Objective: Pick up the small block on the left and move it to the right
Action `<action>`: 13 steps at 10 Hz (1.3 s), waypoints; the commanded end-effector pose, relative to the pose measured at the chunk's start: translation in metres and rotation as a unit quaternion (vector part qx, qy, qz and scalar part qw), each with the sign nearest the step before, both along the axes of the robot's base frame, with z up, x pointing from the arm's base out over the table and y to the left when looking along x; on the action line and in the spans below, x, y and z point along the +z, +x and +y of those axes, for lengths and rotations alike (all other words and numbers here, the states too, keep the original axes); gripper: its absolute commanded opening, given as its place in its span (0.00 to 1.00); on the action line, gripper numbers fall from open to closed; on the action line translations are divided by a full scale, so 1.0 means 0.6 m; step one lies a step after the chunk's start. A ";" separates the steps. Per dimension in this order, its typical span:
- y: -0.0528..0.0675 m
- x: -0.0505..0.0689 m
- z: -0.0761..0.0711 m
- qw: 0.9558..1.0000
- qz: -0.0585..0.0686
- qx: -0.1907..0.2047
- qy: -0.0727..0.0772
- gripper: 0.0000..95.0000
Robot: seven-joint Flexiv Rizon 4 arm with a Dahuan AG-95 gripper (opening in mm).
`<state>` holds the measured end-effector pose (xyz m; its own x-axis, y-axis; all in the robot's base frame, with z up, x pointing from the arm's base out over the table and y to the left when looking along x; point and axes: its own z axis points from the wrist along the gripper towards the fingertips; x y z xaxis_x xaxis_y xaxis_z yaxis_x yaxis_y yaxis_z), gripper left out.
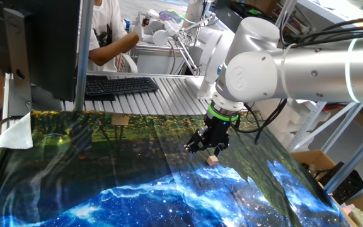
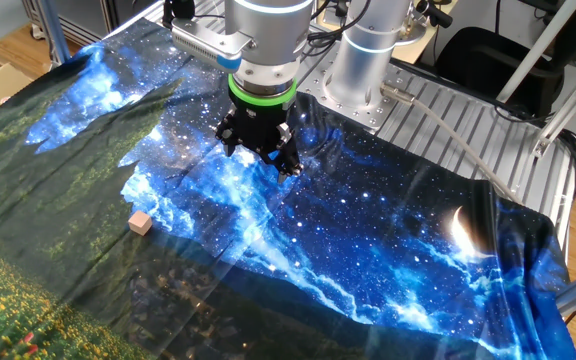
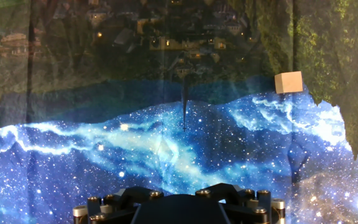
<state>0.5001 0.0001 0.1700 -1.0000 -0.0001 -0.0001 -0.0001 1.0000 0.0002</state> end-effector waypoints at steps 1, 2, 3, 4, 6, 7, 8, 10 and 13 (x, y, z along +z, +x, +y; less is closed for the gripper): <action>0.000 0.000 0.000 0.998 -0.006 -0.042 0.039 0.00; 0.000 0.000 0.000 0.997 -0.003 -0.050 0.057 0.00; 0.000 0.000 0.000 0.997 -0.003 -0.048 0.057 0.00; 0.000 0.000 0.000 0.997 -0.003 -0.048 0.056 0.00; 0.000 0.000 0.000 0.998 -0.004 -0.047 0.047 0.00; 0.000 0.000 0.000 0.998 -0.004 -0.046 0.044 0.00; 0.000 0.000 0.000 0.998 -0.004 -0.046 0.042 0.00; 0.000 0.000 0.000 0.999 -0.004 -0.044 0.031 0.00; 0.000 0.000 0.000 0.999 -0.005 -0.044 0.012 0.00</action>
<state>0.4997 0.0008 0.1702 -0.9962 0.0866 -0.0070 0.0864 0.9960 0.0248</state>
